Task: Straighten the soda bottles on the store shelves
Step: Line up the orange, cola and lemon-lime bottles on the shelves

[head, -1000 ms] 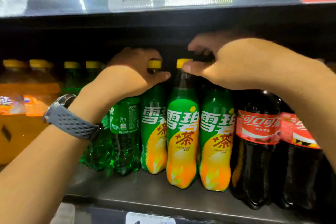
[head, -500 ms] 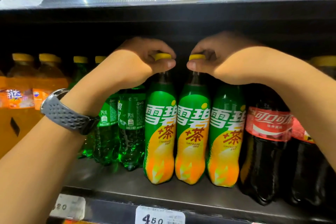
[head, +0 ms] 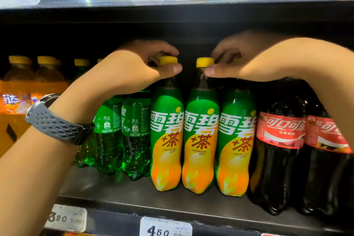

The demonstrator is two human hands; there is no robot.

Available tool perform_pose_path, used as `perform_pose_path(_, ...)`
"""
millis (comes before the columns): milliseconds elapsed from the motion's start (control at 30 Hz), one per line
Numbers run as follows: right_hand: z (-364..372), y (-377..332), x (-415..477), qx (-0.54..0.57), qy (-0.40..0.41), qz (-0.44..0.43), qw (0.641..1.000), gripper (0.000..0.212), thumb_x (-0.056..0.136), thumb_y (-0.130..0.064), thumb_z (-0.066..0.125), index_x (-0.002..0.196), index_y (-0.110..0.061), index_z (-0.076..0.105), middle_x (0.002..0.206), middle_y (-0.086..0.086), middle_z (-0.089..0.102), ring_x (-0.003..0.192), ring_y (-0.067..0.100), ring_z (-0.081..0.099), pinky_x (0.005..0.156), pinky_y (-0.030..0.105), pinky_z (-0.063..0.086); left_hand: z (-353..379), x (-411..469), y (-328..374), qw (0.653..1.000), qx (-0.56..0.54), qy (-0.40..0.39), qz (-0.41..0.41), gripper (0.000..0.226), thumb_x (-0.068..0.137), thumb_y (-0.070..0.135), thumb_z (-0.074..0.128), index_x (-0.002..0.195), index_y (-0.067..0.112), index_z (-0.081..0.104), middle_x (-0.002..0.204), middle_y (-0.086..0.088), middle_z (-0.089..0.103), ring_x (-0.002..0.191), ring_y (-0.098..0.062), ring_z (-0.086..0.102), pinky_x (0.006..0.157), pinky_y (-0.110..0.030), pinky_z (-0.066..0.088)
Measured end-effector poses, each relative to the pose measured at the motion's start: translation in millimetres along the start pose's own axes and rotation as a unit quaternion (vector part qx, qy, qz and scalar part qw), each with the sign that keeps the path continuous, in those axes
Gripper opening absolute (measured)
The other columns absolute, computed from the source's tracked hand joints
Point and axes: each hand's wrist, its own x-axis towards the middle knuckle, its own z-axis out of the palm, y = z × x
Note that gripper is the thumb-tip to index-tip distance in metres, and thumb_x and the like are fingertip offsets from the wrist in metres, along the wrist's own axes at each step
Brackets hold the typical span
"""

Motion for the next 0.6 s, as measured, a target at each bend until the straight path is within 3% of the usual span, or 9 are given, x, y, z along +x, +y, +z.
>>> perform_pose_path(67, -3, 1, -2, -0.051, -0.022, 0.007, 0.998, 0.043, 0.078, -0.062, 0.056, 0.104, -0.029, 0.063, 0.096, -0.015, 0.066, 0.086, 0.01, 0.062, 0.081, 0.031, 0.049, 2, -1, -1, 1.0, 0.007, 0.0, -0.005, 0.036, 0.075, 0.062, 0.058, 0.106, 0.045, 0.064, 0.092, 0.017, 0.069, 0.085, -0.001, 0.064, 0.079, -0.021, 0.05)
perform_pose_path(200, -8, -3, 3, -0.132, -0.028, 0.016, 0.991, 0.027, 0.086, -0.049, 0.06, 0.099, -0.026, 0.063, 0.095, -0.005, 0.066, 0.085, 0.021, 0.062, 0.084, 0.038, 0.051, 8, -2, -2, 0.999, -0.049, 0.023, 0.002, 0.008, 0.089, 0.04, 0.063, 0.096, 0.039, 0.066, 0.08, 0.027, 0.069, 0.069, 0.01, 0.062, 0.062, -0.005, 0.044)
perform_pose_path(367, -6, -4, 4, -0.171, -0.024, 0.011, 0.985, 0.028, 0.088, -0.045, 0.059, 0.093, -0.019, 0.068, 0.089, 0.001, 0.067, 0.078, 0.022, 0.061, 0.075, 0.035, 0.052, 10, -5, 0, 0.998, -0.042, 0.034, -0.018, 0.018, 0.089, 0.042, 0.061, 0.106, 0.037, 0.066, 0.089, 0.015, 0.071, 0.085, -0.007, 0.066, 0.077, -0.023, 0.05)
perform_pose_path(500, 2, 1, -1, -0.136, 0.033, 0.032, 0.99, 0.033, 0.086, -0.052, 0.058, 0.096, -0.021, 0.067, 0.093, 0.001, 0.065, 0.08, 0.022, 0.059, 0.068, 0.029, 0.045, 15, -12, 15, 0.995, 0.039, 0.088, 0.008, 0.034, 0.087, 0.048, 0.059, 0.119, 0.037, 0.06, 0.104, 0.013, 0.063, 0.084, -0.001, 0.052, 0.065, -0.01, 0.035)
perform_pose_path(600, 1, 0, -3, -0.083, 0.114, 0.034, 0.989, 0.029, 0.09, -0.047, 0.056, 0.095, -0.02, 0.066, 0.093, 0.002, 0.065, 0.081, 0.022, 0.059, 0.068, 0.03, 0.043, 20, -18, 37, 0.989, 0.071, 0.116, 0.065, 0.044, 0.087, 0.052, 0.057, 0.126, 0.033, 0.056, 0.116, 0.01, 0.061, 0.092, 0.004, 0.044, 0.071, -0.01, 0.029)
